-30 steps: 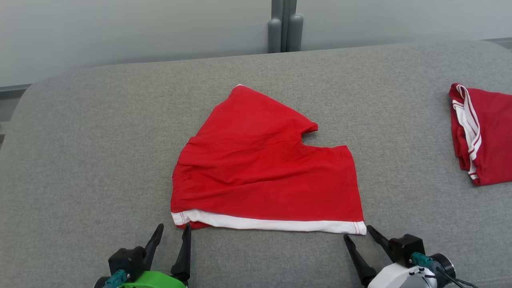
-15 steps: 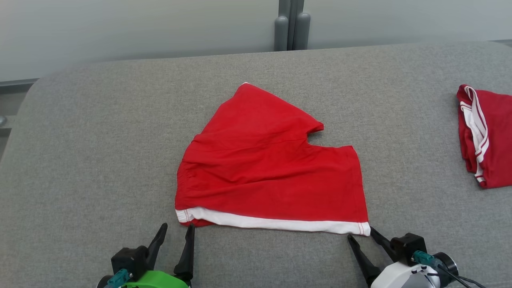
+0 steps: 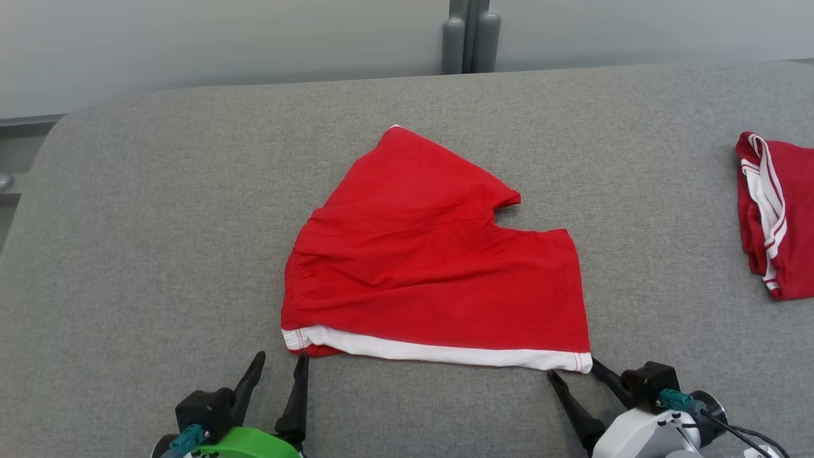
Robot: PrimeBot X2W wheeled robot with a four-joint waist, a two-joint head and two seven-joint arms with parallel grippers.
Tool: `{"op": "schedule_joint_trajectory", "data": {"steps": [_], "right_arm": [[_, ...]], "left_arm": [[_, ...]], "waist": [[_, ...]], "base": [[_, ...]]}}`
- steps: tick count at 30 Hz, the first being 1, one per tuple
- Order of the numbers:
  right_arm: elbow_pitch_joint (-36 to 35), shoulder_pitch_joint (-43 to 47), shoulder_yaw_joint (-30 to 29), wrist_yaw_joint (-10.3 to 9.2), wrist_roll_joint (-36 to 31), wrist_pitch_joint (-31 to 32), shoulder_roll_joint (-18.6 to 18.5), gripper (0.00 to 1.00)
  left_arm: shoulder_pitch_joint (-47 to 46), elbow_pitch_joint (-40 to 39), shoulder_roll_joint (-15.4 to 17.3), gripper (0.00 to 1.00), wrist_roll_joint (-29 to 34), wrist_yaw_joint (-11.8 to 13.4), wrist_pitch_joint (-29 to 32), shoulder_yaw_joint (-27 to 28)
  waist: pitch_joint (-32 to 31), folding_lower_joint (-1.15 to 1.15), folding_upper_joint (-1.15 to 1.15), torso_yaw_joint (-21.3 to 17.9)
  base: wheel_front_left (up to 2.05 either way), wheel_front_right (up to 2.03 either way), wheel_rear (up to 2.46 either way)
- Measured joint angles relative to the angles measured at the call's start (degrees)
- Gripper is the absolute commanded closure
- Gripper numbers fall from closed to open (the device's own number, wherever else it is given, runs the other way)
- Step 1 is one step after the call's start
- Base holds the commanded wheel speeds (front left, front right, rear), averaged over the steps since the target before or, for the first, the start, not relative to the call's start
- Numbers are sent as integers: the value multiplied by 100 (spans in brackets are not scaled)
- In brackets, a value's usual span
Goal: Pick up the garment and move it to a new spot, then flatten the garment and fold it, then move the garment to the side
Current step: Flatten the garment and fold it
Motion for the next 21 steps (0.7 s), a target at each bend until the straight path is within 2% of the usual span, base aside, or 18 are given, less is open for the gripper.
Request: {"op": "schedule_joint_trajectory", "data": {"steps": [4, 21], "right_arm": [[-49, -30, 205, 0, 172, -1, -135, 14], [-408, -42, 488, 0, 256, 0, -346, 0]], "left_arm": [[-8, -1, 0, 0, -1, 0, 0, 2], [-47, -3, -4, 0, -38, 0, 0, -20]], "waist": [[27, 0, 0, -5], [17, 0, 0, -59]], "base": [[0, 0, 0], [0, 0, 0]]}}
